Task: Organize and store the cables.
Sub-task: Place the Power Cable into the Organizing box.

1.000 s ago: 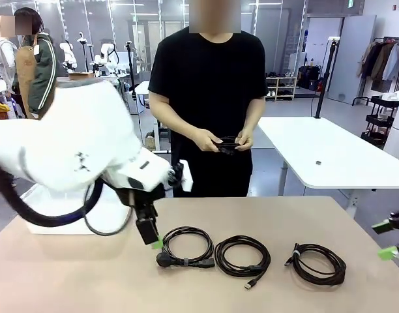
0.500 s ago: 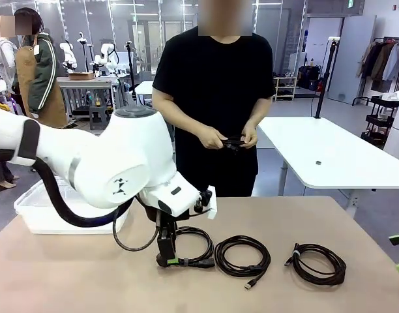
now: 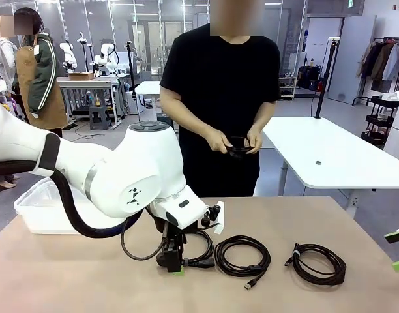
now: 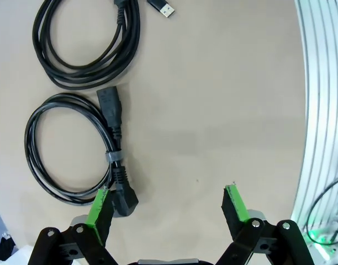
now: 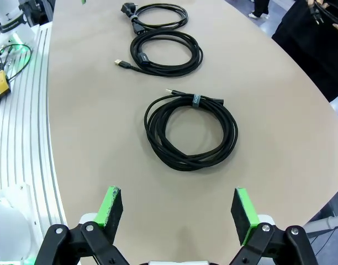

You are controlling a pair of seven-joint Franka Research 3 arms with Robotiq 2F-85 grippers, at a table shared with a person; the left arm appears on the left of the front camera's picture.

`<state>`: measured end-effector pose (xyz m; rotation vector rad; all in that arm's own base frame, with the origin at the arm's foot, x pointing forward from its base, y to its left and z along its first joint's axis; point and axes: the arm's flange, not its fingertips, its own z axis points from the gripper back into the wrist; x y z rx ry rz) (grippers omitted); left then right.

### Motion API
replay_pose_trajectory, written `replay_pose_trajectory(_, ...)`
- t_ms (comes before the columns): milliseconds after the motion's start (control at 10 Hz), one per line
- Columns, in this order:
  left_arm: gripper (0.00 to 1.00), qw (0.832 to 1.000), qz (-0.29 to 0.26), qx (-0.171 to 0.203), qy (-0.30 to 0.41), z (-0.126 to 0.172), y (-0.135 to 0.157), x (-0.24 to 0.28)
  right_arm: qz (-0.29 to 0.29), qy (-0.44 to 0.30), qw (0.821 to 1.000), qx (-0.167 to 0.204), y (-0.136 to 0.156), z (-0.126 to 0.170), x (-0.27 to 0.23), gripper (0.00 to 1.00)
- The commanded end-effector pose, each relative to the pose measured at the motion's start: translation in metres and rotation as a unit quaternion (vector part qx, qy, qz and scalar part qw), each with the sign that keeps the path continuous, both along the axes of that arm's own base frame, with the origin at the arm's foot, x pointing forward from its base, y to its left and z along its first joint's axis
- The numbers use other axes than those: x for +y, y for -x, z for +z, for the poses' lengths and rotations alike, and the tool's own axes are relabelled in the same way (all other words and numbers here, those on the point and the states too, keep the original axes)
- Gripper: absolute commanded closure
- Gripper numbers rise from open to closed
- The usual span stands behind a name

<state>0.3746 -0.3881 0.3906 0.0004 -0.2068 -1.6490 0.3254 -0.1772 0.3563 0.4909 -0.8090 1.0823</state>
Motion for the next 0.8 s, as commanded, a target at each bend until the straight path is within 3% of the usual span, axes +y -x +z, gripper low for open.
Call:
replay_pose_trajectory(0, 0.0, 0.999, 0.006, 0.014, 0.028, -0.002, -0.011, -0.005, -0.01, -0.006, 1.0, 0.006, 0.0, 0.005, 0.001, 0.0)
replay_pose_trajectory(200, 0.0, 0.999, 0.009, 0.028, 0.023, -0.006, -0.015, -0.007, -0.01, -0.006, 1.0, 0.006, 0.0, 0.005, 0.001, 0.0)
replay_pose_trajectory(300, 0.0, 0.996, 0.014, 0.082, 0.031, -0.009, -0.023, -0.012, -0.01, -0.006, 1.0, 0.006, 0.0, 0.005, 0.001, 0.0)
replay_pose_trajectory(400, 0.0, 0.998, 0.014, 0.063, 0.013, -0.015, -0.031, -0.013, -0.01, -0.006, 1.0, 0.006, 0.0, 0.005, 0.001, 0.0)
replay_pose_trajectory(700, 0.0, 0.998, 0.017, 0.057, -0.007, -0.045, -0.045, -0.014, -0.01, -0.006, 1.0, 0.006, 0.0, 0.005, 0.001, 0.0)
